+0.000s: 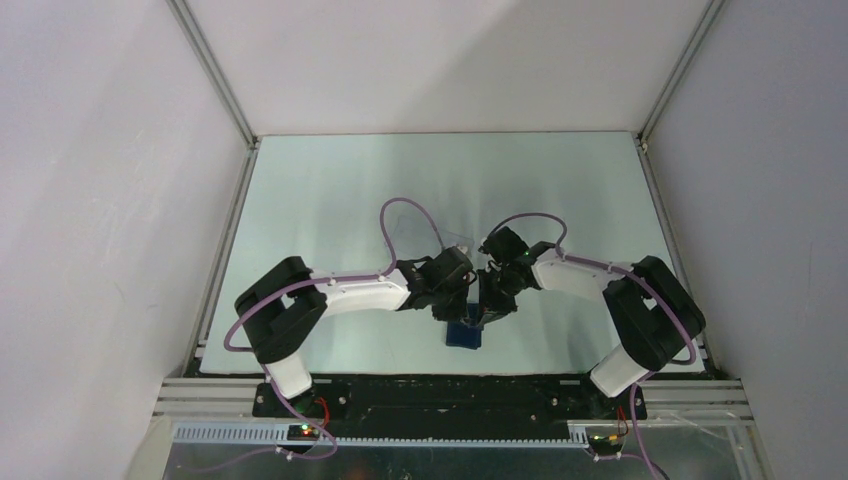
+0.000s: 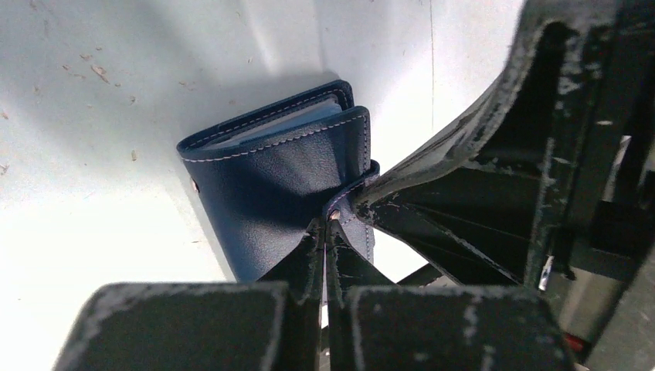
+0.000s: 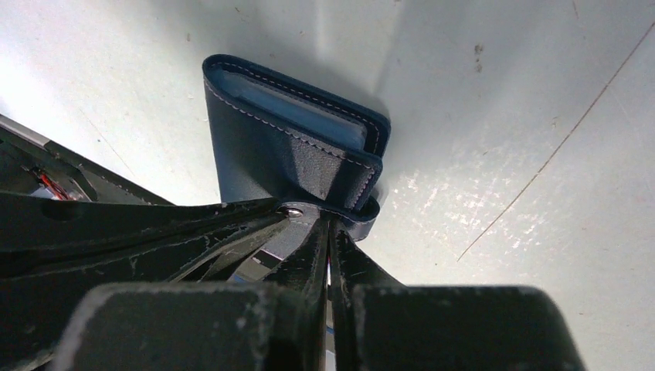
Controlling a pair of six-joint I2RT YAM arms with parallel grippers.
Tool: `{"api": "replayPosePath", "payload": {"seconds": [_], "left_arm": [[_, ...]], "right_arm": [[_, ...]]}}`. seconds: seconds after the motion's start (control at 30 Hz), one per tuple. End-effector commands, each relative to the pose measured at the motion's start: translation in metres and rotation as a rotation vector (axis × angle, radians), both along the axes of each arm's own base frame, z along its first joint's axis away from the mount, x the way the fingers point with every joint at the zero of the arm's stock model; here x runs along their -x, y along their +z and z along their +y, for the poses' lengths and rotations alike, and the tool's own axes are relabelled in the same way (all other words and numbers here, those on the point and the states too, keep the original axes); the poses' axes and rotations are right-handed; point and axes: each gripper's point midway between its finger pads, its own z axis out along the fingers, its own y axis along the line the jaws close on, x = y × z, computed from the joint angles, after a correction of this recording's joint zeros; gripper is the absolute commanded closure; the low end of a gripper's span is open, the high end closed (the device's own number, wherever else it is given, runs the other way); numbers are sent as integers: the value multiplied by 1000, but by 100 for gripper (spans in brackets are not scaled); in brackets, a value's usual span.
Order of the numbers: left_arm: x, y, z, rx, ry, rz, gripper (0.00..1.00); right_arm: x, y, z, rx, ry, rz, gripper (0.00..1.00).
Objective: Put the credit cards into the card holder
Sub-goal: Close the card holder at the center of the board.
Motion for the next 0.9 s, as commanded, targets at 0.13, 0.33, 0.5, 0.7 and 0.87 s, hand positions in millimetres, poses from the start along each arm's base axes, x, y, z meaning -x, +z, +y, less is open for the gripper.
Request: {"api": "replayPosePath", "payload": {"seconds": [0.13, 0.33, 0.5, 0.7, 0.87], "left_arm": [[-1, 13, -2, -8, -21, -35, 100], [-2, 12, -1, -10, -21, -37, 100], [-2, 15, -1, -5, -21, -42, 100], [-2, 21, 0, 0, -18, -54, 100], [-3, 22, 2, -12, -13, -62, 100]], "right_arm": [[-30, 39, 10, -121, -30, -175, 95], [-32, 17, 5, -69, -40, -132, 95], [-25, -15, -1, 35, -14, -88, 95], [-30, -31, -11, 141, -18, -91, 95], [-39, -30, -12, 176, -22, -113, 95]]}}
